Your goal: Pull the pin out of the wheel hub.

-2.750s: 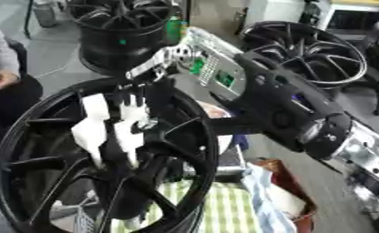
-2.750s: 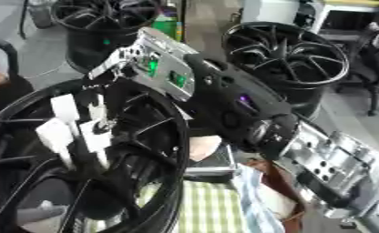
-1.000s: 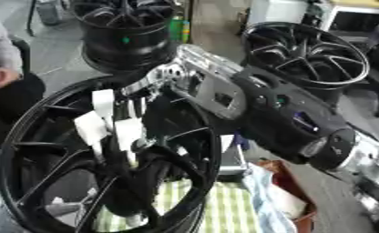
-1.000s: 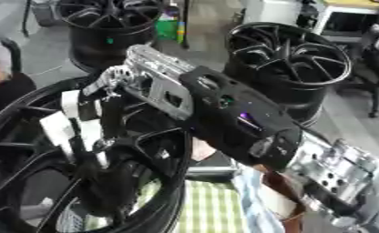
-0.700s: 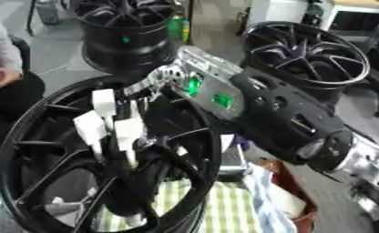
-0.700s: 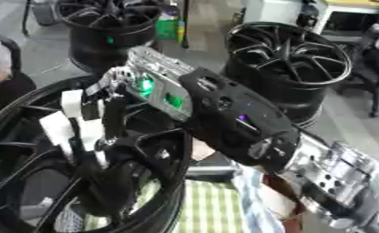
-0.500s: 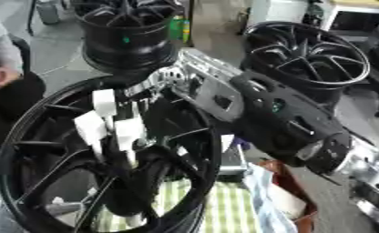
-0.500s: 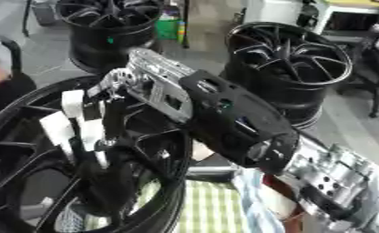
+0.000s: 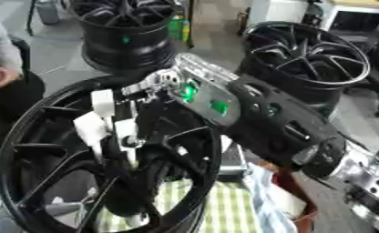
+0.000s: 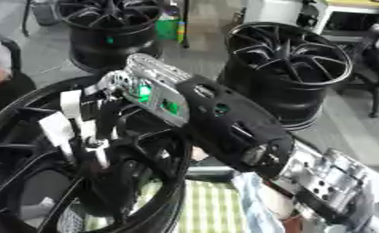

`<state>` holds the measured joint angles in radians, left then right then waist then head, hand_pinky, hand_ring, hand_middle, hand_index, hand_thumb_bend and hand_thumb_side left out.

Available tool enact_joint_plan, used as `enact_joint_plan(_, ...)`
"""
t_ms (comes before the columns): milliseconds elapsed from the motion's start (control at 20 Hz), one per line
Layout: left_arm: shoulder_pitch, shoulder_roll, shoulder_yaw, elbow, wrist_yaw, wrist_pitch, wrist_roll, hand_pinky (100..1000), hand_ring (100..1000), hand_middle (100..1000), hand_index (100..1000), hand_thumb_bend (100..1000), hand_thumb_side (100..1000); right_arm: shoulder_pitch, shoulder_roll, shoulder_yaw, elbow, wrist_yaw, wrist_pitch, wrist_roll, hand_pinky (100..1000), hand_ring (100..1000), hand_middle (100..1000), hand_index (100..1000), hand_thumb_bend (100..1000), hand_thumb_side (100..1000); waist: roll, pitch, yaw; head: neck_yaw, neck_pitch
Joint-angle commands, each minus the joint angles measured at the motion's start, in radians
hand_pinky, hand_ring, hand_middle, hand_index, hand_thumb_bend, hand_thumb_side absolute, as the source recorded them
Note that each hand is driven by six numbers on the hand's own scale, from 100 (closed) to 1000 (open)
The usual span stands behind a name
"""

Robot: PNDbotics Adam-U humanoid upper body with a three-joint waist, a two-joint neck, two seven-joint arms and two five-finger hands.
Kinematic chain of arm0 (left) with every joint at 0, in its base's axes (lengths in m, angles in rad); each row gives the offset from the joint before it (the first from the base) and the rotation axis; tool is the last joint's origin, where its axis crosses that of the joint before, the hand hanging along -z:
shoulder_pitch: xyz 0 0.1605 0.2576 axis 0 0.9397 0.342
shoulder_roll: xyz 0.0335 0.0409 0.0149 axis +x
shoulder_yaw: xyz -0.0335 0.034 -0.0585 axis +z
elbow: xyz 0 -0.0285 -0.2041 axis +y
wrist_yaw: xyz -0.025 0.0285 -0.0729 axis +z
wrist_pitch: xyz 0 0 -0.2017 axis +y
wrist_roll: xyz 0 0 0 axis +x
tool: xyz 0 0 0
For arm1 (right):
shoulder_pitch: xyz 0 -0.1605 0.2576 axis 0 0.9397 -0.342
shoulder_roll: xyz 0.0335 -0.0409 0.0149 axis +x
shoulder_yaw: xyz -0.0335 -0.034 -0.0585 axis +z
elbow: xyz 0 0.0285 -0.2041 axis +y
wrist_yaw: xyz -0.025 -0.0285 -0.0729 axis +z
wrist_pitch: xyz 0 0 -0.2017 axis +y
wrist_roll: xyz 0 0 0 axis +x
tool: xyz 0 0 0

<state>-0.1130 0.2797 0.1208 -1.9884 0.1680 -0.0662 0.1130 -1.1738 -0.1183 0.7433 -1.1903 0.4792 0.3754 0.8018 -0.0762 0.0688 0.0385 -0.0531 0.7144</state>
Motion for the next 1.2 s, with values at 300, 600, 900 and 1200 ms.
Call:
enact_joint_plan(300,-0.007,0.006,0.004,-0.012,0.004,-0.001,-0.001,843,911,798,805,118,648,-0.005,0.0,-0.01,0.001,-0.011,0.007,0.016,752,743,681,759,309,109,0.005,-0.006,0.002,0.0,-0.013)
enact_joint_plan(600,-0.008,0.003,0.004,-0.012,0.004,0.001,-0.002,843,912,798,805,116,650,-0.003,0.002,-0.013,0.015,-0.029,0.01,0.014,740,727,662,748,215,100,0.005,-0.005,0.003,0.0,-0.015)
enact_joint_plan(900,-0.01,0.004,0.003,-0.012,0.007,0.002,-0.002,844,913,799,806,115,652,0.001,0.005,-0.027,0.009,-0.052,0.036,-0.055,701,672,502,615,100,100,0.005,-0.003,0.004,0.0,-0.018)
enact_joint_plan(1200,-0.012,0.007,0.003,-0.012,0.008,0.0,-0.001,845,912,798,806,113,651,-0.006,-0.005,-0.022,0.001,-0.057,0.034,-0.112,666,610,371,501,100,100,0.005,-0.005,0.004,0.0,-0.02)
